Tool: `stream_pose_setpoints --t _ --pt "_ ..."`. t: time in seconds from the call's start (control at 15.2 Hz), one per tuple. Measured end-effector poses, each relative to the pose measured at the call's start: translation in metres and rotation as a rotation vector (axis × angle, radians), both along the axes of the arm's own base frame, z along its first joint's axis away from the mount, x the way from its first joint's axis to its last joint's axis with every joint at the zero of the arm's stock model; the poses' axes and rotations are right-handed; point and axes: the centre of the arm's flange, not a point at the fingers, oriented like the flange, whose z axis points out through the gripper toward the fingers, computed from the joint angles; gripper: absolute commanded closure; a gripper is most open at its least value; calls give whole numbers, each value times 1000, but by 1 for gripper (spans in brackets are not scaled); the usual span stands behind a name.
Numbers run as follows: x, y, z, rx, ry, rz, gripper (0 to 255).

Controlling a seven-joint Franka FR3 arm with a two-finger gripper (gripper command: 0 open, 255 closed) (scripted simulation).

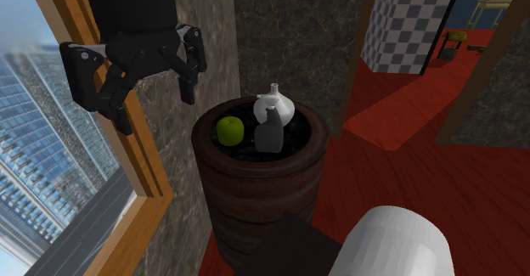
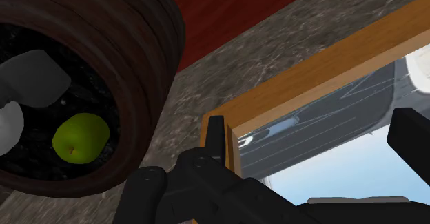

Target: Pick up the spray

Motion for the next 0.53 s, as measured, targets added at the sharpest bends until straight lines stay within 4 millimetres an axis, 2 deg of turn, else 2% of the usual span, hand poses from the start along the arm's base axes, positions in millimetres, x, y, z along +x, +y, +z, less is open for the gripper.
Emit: stream_pose_setpoints --t 0.13,0.53 --pt "2 -5 -2 0 0 3 0" --pt "11 -73 -29 3 6 43 0"
